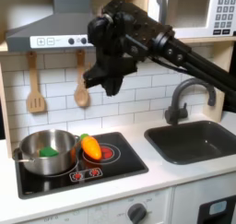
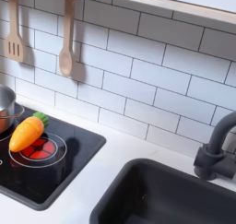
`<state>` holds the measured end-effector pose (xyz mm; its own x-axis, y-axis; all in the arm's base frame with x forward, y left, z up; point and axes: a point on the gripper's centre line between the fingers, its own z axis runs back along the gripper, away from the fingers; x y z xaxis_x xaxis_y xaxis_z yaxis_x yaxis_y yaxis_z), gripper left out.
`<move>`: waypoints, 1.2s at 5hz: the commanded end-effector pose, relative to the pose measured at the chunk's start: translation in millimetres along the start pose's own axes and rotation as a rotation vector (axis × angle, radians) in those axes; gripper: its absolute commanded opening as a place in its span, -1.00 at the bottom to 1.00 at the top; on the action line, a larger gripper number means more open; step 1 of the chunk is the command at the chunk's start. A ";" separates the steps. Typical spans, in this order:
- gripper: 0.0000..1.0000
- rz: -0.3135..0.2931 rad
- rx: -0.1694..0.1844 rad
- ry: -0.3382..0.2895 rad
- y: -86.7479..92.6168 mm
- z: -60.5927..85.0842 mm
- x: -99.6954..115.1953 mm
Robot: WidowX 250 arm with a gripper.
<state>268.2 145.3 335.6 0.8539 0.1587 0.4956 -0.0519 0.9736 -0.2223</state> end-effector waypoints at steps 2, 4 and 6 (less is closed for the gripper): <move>-0.95 -0.020 0.062 0.045 10.0 -2.3 -28.0; 1.00 -0.025 0.067 0.065 10.4 -2.6 -32.9; 1.00 -0.002 0.065 0.074 14.8 -3.0 -33.1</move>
<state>240.8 153.7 313.5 0.8895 0.1466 0.4327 -0.0810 0.9827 -0.1664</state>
